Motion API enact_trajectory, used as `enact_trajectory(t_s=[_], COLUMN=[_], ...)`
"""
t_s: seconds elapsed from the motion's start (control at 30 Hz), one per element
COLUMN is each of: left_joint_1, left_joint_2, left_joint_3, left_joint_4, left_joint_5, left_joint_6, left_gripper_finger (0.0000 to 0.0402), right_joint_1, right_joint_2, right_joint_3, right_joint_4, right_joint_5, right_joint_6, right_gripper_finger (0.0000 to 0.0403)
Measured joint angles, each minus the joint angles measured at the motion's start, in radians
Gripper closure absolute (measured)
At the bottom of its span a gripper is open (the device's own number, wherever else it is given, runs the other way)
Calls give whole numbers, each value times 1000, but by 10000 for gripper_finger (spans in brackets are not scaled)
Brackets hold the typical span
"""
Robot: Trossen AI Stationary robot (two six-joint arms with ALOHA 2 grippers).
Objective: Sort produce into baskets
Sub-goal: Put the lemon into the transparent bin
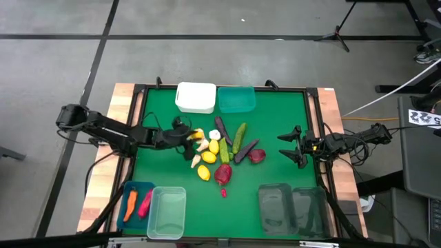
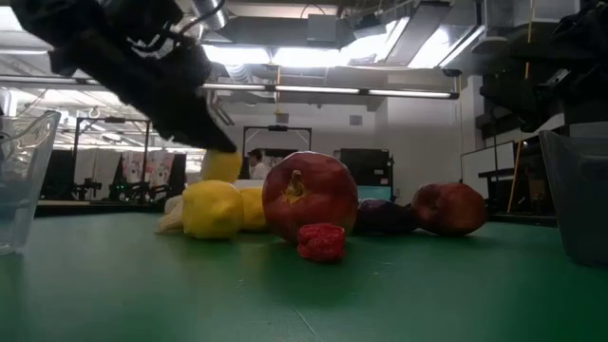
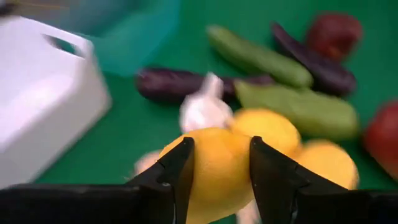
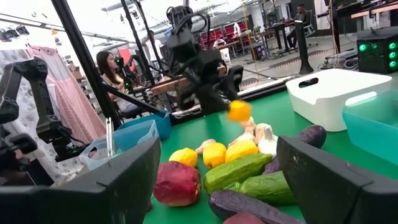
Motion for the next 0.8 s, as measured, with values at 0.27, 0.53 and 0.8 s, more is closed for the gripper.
enact_trajectory(t_s=[0.27, 0.53, 0.8], left_joint_1=[57, -24, -306], left_joint_2=[-66, -181, -282], left_joint_3=[21, 21, 22], left_joint_4=[-22, -91, -11], left_joint_5=[-5, 354, 490], left_joint_6=[19, -36, -190], left_gripper_finger=[272, 272, 272], right_joint_1=[0, 0, 0], right_joint_2=[0, 0, 0], right_joint_3=[0, 0, 0], right_joint_4=[0, 0, 0], right_joint_5=[0, -1, -1], right_joint_6=[0, -1, -1], right_gripper_finger=[81, 81, 81])
